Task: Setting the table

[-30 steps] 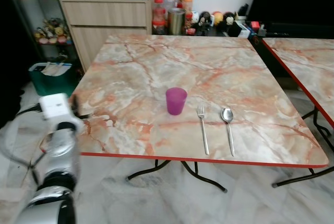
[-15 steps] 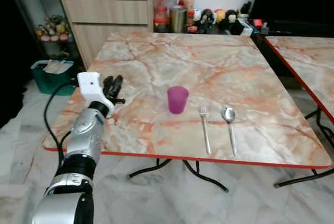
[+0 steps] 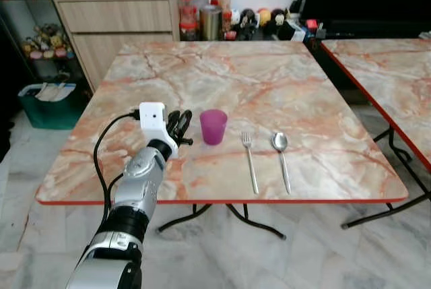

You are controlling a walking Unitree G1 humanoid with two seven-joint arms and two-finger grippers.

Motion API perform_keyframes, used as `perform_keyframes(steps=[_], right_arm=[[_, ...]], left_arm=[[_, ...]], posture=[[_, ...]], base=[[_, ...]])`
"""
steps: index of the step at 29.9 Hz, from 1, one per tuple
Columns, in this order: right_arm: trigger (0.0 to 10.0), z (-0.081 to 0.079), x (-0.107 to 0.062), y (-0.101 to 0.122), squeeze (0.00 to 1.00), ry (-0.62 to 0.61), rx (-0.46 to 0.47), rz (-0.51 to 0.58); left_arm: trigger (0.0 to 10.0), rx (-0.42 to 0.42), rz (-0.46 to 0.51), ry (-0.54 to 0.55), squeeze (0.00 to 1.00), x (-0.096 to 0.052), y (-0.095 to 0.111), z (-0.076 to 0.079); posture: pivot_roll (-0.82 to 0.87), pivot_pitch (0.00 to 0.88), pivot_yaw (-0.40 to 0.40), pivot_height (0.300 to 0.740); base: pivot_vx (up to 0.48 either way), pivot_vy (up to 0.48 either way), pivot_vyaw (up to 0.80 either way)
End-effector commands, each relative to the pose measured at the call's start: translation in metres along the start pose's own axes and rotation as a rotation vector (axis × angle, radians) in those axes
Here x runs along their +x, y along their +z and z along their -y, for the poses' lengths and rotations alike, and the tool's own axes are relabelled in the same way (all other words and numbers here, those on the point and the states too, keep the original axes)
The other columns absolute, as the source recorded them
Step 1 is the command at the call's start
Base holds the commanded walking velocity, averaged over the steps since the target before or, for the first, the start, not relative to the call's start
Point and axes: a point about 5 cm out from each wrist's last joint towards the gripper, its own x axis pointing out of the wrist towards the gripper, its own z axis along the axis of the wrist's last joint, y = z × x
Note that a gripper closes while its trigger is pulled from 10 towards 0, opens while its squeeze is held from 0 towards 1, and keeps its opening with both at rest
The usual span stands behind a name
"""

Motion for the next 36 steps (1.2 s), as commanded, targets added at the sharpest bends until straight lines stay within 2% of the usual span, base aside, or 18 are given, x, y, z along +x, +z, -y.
perform_keyframes(steps=[1, 8, 36], right_arm=[[10.0, 0.002, 0.000, 0.001, 0.00, -0.007, 0.009, 0.007], [10.0, 0.002, 0.000, 0.001, 0.00, -0.007, 0.003, 0.004], [10.0, 0.002, 0.000, 0.001, 0.00, -0.009, 0.004, 0.005]], left_arm=[[10.0, 0.020, 0.006, 0.017, 0.00, -0.001, 0.007, -0.006], [10.0, 0.016, 0.011, 0.027, 0.00, -0.002, 0.009, -0.007], [10.0, 0.016, 0.027, 0.040, 0.00, -0.002, 0.019, -0.010]], posture=[[0.03, 0.058, -0.018, 0.740], [0.03, 0.058, -0.018, 0.740], [0.03, 0.059, -0.019, 0.740]], base=[[0.000, 0.000, 0.00], [0.000, 0.000, 0.00], [0.324, 0.000, 0.00]])
